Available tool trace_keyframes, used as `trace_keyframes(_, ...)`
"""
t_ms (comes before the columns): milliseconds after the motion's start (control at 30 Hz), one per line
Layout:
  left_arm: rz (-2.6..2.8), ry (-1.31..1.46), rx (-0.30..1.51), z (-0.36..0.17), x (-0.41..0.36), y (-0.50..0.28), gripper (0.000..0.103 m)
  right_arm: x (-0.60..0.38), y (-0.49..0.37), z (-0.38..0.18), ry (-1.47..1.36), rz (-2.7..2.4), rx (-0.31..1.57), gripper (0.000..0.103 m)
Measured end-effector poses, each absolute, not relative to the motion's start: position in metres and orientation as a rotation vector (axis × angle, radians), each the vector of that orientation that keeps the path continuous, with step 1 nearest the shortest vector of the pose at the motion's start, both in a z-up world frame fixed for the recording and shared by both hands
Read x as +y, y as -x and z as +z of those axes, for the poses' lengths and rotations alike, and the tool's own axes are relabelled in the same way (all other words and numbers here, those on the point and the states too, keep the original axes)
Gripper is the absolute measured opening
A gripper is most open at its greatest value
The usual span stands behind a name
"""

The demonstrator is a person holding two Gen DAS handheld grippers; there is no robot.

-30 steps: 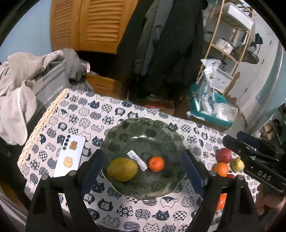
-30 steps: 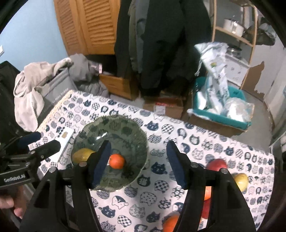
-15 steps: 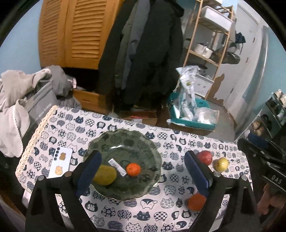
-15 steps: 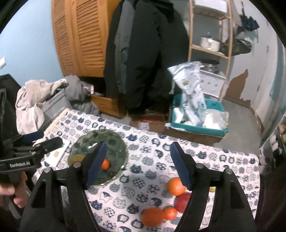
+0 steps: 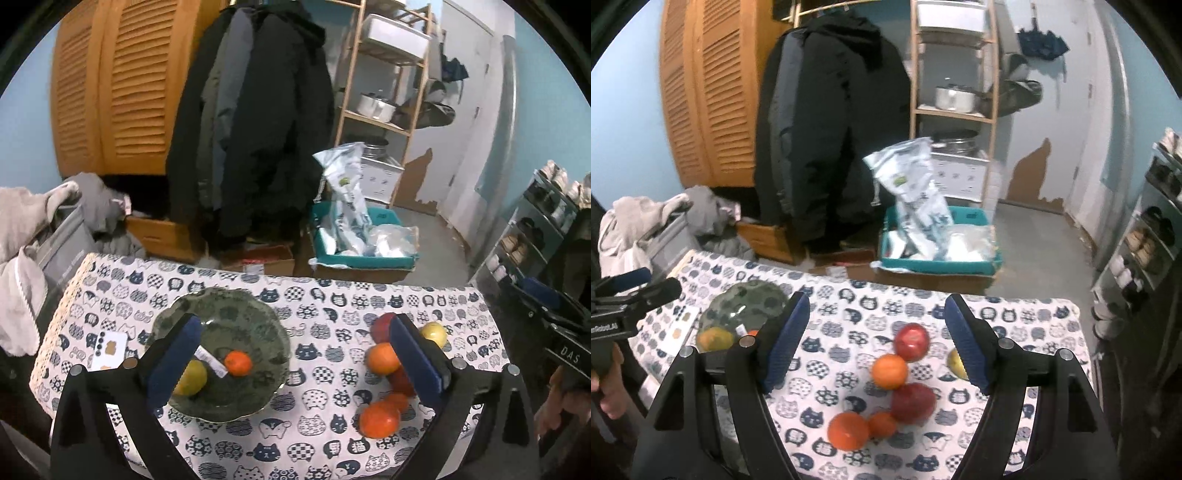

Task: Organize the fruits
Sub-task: 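Withdraw both open tools from the bowl back toward the fruit cluster, then close left tool on large orange while right tool moves to red apple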

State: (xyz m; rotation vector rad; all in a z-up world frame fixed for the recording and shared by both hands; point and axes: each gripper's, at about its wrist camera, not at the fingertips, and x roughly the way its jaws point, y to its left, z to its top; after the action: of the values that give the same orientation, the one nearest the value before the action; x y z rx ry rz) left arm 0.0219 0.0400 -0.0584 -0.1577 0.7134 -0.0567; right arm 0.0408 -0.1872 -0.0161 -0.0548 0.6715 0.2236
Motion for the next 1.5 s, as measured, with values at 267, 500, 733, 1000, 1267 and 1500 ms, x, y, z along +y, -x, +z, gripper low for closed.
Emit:
trace_keyframes(267, -0.105, 0.127, 0.727, -0.058, 0.012, -0.025, 0.102, -0.225, -0.031, -0.017, 0.015, 0.153, 0.667, 0.077)
trace_keyframes(500, -0.137, 0.106, 0.721, -0.052, -0.012, -0.024, 0.102, -0.25, -0.021, -0.019, -0.003, 0.102, 0.668, 0.077)
trace_keyframes(733, -0.17, 0.081, 0.773, -0.067, -0.038, -0.032, 0.102, -0.27, -0.018, -0.031, -0.013, 0.068, 0.693, 0.077)
trace_keyframes(1000, -0.192, 0.022, 0.893, -0.112, -0.068, -0.04, 0.102, -0.283, -0.028, -0.066, -0.017, 0.048, 0.793, 0.077)
trace_keyframes(1267, -0.2, 0.004, 1.018, -0.16, -0.081, -0.048, 0.102, -0.291, -0.038, -0.111, -0.031, 0.045, 0.935, 0.077)
trace_keyframes(1500, -0.218, 0.006, 1.142, -0.207, -0.094, -0.054, 0.102, -0.292, -0.044, -0.153, -0.05, 0.04, 1.058, 0.077)
